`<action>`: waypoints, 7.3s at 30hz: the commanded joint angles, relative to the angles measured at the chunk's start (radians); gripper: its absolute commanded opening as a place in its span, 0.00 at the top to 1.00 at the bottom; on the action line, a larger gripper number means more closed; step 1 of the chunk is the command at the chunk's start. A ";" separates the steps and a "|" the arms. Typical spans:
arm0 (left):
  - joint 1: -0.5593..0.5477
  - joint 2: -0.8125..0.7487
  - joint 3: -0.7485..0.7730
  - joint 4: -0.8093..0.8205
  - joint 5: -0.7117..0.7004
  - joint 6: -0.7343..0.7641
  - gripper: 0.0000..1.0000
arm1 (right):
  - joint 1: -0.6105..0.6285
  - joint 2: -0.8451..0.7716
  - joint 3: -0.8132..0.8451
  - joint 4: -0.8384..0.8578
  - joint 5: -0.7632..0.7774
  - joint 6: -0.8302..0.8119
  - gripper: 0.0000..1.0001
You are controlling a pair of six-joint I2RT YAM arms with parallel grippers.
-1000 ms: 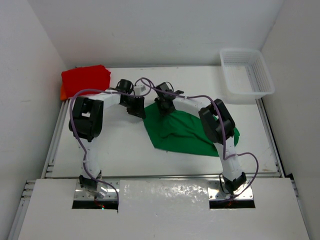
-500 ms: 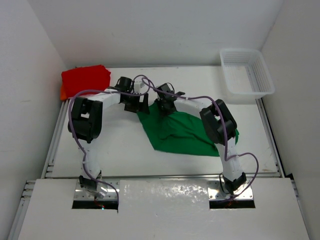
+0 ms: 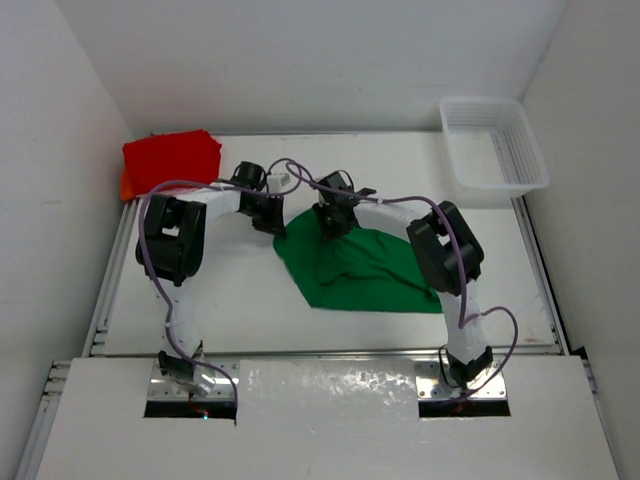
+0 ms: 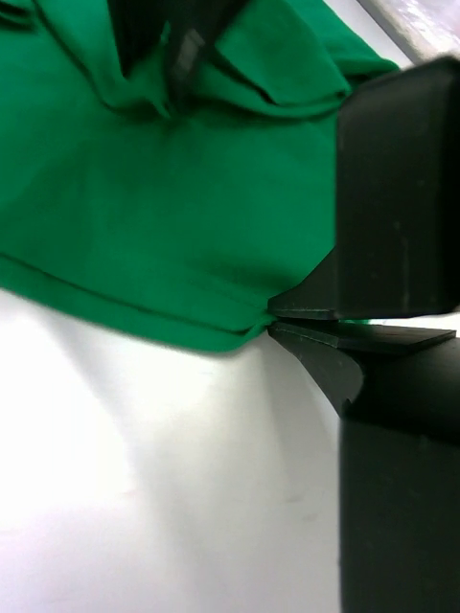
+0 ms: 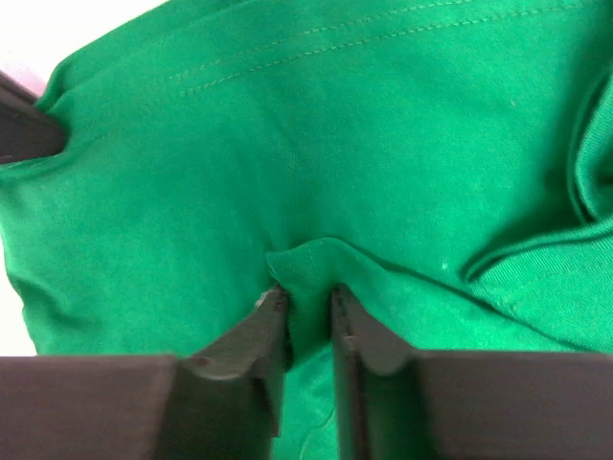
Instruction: Fold and stack the t-shirts
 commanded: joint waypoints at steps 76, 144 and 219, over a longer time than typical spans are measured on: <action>0.325 -0.628 -0.342 -0.441 -0.246 0.469 1.00 | -0.319 -1.439 -1.166 0.005 -0.039 0.233 1.00; 0.092 -0.226 -0.182 0.041 -0.653 1.118 0.58 | -0.487 -0.340 -0.338 0.337 -0.173 -0.085 1.00; 0.241 0.029 0.321 -0.413 -0.487 0.788 0.97 | -0.498 -0.260 -0.158 0.279 -0.186 -0.225 1.00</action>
